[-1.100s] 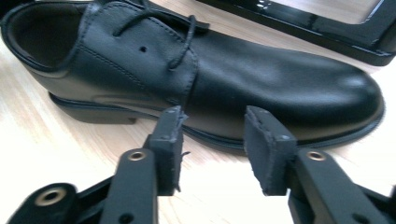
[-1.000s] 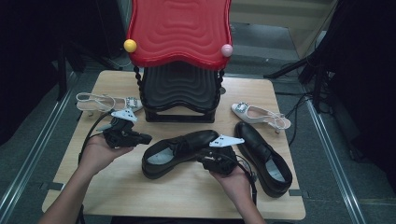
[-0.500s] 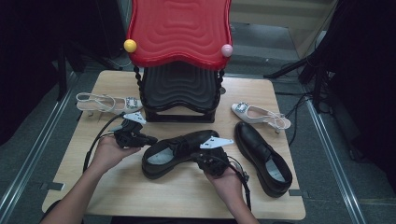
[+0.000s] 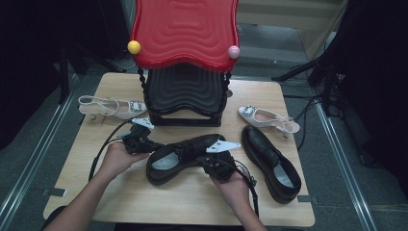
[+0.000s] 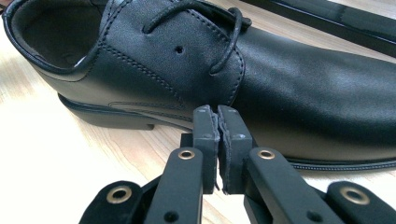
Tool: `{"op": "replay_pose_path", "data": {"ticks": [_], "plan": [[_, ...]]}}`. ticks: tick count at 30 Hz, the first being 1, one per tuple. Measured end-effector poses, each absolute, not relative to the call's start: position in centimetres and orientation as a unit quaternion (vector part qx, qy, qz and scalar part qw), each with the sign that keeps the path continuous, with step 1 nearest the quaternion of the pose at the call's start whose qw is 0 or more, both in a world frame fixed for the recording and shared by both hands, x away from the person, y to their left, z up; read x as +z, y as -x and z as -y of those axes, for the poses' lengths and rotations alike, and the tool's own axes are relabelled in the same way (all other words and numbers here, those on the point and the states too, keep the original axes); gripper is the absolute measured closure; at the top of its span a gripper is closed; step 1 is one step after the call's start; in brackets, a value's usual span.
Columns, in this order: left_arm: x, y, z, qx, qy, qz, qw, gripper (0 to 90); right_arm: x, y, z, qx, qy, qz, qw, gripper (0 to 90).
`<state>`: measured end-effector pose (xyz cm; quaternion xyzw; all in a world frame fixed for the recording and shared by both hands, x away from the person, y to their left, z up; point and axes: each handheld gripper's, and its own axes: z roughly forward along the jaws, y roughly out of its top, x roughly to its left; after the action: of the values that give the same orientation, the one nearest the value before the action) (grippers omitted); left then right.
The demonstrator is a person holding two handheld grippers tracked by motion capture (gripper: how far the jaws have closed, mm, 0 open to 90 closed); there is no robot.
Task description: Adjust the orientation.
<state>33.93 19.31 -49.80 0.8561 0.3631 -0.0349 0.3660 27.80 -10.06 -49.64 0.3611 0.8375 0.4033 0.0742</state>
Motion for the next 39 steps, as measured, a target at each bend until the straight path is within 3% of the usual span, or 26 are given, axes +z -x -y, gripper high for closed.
{"op": "replay_pose_path", "data": {"ticks": [39], "plan": [[-49.9, -29.6, -16.7, -0.055, -0.855, -0.351, 0.377, 89.9, -49.3, -29.7, 11.9, 0.394, -0.392, -0.830, 0.053, 89.8]]}}
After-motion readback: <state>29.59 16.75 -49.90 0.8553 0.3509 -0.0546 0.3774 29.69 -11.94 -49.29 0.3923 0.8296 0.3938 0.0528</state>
